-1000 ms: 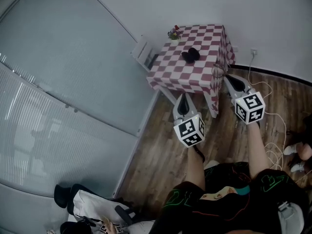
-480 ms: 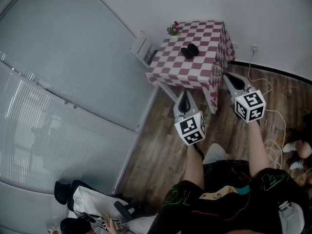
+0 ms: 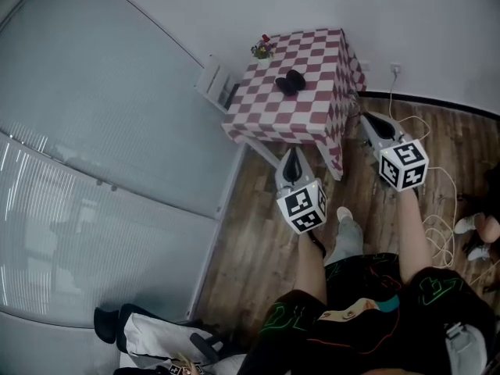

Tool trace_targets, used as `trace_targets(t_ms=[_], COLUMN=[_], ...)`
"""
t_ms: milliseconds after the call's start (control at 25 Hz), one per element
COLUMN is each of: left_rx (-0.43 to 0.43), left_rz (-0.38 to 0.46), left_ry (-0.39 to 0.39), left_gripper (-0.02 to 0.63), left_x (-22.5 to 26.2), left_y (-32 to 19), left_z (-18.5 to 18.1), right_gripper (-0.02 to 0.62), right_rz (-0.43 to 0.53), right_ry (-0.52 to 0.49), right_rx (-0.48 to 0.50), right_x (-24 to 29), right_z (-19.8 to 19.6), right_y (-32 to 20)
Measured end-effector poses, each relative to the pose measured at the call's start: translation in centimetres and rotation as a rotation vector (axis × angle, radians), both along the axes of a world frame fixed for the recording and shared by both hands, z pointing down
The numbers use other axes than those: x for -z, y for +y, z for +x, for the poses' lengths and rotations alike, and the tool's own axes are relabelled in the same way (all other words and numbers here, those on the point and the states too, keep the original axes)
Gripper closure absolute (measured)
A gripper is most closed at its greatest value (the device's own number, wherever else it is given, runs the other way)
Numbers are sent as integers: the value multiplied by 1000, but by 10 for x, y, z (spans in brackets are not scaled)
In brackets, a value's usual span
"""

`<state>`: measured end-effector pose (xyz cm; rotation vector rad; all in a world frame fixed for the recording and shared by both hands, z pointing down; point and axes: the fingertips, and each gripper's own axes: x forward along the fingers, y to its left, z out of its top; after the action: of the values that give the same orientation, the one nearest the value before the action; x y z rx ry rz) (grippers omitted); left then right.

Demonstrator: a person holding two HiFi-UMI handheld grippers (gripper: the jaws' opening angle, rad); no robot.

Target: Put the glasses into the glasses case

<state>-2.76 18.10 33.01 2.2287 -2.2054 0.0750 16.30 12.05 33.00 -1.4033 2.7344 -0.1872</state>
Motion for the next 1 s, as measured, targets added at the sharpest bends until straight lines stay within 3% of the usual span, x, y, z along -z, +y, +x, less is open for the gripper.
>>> trace_targets(t_ms=[480,1000], left_rx=[-2,66], left_rz=[-34,-220], left_ry=[-6,-25], left_gripper=[599,598], left_x=[-14,-96], left_y=[-51,-120], left_z=[-22,-62], right_gripper=[577,577], right_rz=[-22,-184], right_ry=[-31,-57], right_rx=[7,12], right_x=[-12,-94], right_z=[-25,-61], right_y=[-49,-127])
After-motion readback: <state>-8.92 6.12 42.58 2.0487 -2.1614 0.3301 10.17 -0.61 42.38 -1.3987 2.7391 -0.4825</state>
